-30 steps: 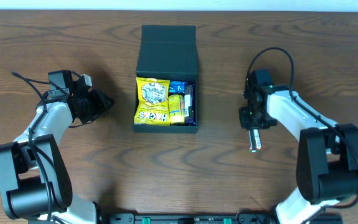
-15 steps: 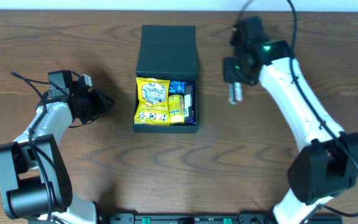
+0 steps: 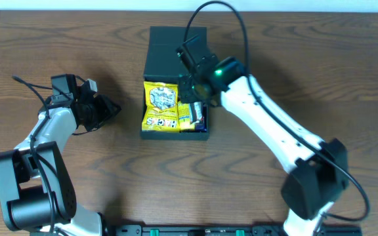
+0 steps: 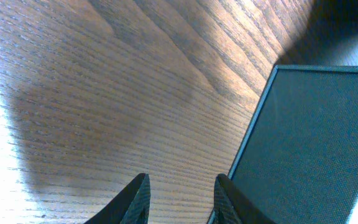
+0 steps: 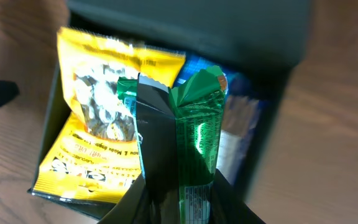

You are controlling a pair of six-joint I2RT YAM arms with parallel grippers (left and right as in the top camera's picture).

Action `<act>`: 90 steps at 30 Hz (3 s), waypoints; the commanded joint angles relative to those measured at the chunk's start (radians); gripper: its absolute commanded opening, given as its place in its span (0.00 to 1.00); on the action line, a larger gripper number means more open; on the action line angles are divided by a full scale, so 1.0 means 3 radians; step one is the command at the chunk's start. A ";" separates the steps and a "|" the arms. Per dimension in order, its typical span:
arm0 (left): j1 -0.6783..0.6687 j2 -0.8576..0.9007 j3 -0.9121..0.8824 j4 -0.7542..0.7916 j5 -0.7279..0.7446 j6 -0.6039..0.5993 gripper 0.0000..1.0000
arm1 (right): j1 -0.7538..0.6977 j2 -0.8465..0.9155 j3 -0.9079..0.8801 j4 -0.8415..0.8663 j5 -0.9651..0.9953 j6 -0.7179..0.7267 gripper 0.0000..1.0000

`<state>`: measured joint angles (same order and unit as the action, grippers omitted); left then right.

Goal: Pack container
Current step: 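Carry the green bar into the box and release it, then move both grippers to the box lid's far edge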

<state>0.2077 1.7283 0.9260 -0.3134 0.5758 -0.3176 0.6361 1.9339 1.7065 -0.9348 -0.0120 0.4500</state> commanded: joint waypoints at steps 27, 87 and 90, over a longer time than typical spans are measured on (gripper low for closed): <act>0.0001 0.0031 0.0228 0.0259 0.1125 0.0790 0.34 | -0.0184 0.0426 0.0039 0.0003 -0.0011 0.0469 0.16; -0.0399 0.0266 0.1222 0.0251 -0.0294 0.0024 0.05 | -0.1521 0.0838 0.0688 0.0167 -0.1175 -0.0530 0.02; -0.0454 0.0716 0.1634 0.0084 -0.0380 -0.0139 0.05 | -0.1629 0.1186 0.0758 0.0338 -0.1556 -0.0431 0.02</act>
<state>0.0872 1.8488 1.3296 -0.2646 0.5110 -0.2790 0.1722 2.1990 1.9285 -0.8402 -0.3176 0.3206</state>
